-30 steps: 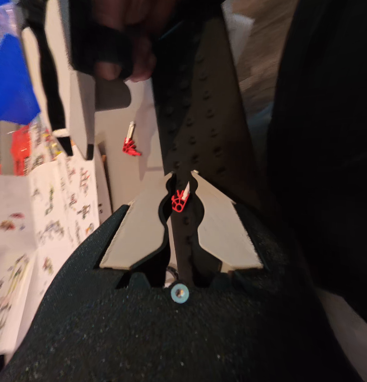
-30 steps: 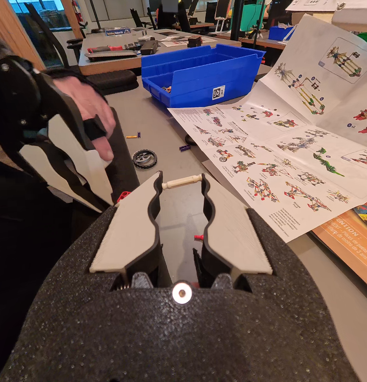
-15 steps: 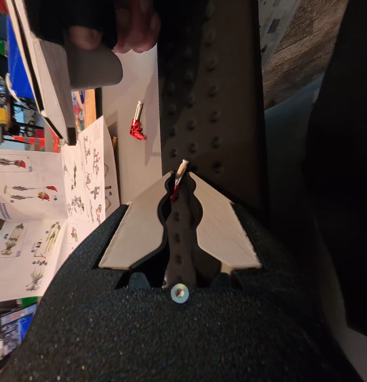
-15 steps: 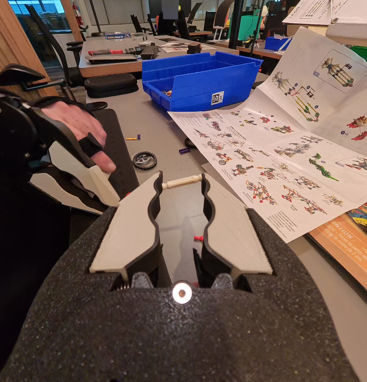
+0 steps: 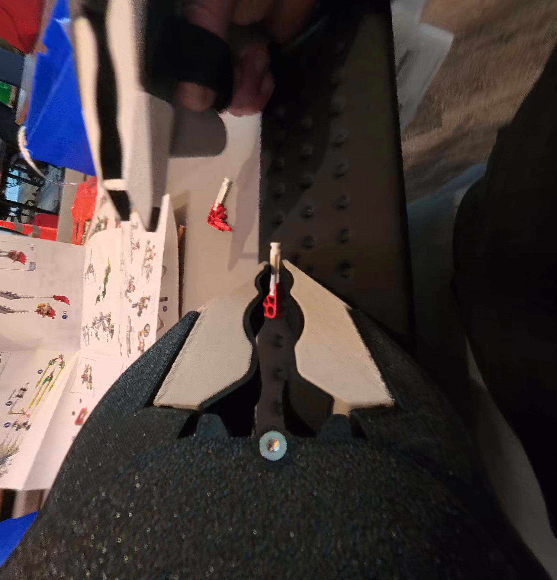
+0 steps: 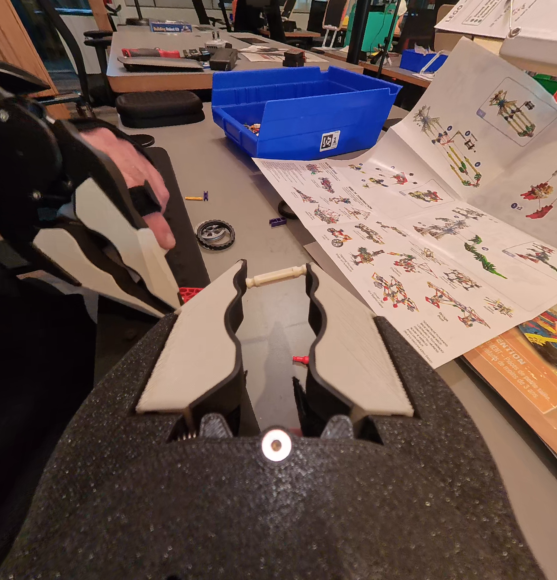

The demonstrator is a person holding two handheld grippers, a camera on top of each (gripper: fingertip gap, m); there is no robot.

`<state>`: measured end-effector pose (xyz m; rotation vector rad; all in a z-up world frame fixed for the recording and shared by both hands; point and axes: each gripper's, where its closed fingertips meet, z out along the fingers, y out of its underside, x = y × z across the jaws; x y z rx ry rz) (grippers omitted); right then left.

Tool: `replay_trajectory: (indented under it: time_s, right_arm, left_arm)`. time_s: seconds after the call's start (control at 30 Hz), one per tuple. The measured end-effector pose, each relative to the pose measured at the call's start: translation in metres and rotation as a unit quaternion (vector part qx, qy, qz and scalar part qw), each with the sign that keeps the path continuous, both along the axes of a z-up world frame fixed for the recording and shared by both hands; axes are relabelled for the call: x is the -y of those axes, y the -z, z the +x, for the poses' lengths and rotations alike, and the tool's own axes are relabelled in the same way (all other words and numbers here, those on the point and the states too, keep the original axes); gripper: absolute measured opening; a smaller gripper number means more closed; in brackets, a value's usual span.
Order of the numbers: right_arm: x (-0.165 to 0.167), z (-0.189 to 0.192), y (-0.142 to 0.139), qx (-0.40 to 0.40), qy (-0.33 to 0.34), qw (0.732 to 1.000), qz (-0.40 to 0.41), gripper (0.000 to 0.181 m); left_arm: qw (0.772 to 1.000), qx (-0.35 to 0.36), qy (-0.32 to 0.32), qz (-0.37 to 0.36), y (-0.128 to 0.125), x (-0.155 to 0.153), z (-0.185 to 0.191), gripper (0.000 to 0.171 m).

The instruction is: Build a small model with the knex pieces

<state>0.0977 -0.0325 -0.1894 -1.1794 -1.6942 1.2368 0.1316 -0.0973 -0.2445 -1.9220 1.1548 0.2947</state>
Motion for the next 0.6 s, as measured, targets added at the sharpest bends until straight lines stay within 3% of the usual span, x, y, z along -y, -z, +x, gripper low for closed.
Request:
replay_trajectory:
  time_s: [0.17, 0.33, 0.4, 0.6]
  right_arm:
    - [0.001, 0.002, -0.002, -0.001, -0.004, 1.000, -0.003, 0.037]
    - [0.025, 0.011, 0.001, 0.025, -0.065, 0.998, 0.006, 0.037]
    - [0.043, 0.016, 0.010, 0.047, -0.104, 0.993, 0.033, 0.037]
    - [0.073, 0.021, 0.039, 0.108, -0.188, 0.971, 0.105, 0.037]
  left_arm:
    - [0.987, 0.162, 0.009, 0.007, -0.028, -0.002, 0.004, 0.001]
    - [0.934, 0.354, 0.041, -0.025, -0.054, 0.003, 0.007, 0.001]
    - [0.915, 0.396, 0.068, -0.044, -0.060, 0.008, 0.011, 0.001]
    - [0.885, 0.442, 0.120, -0.077, -0.069, 0.015, 0.009, 0.002]
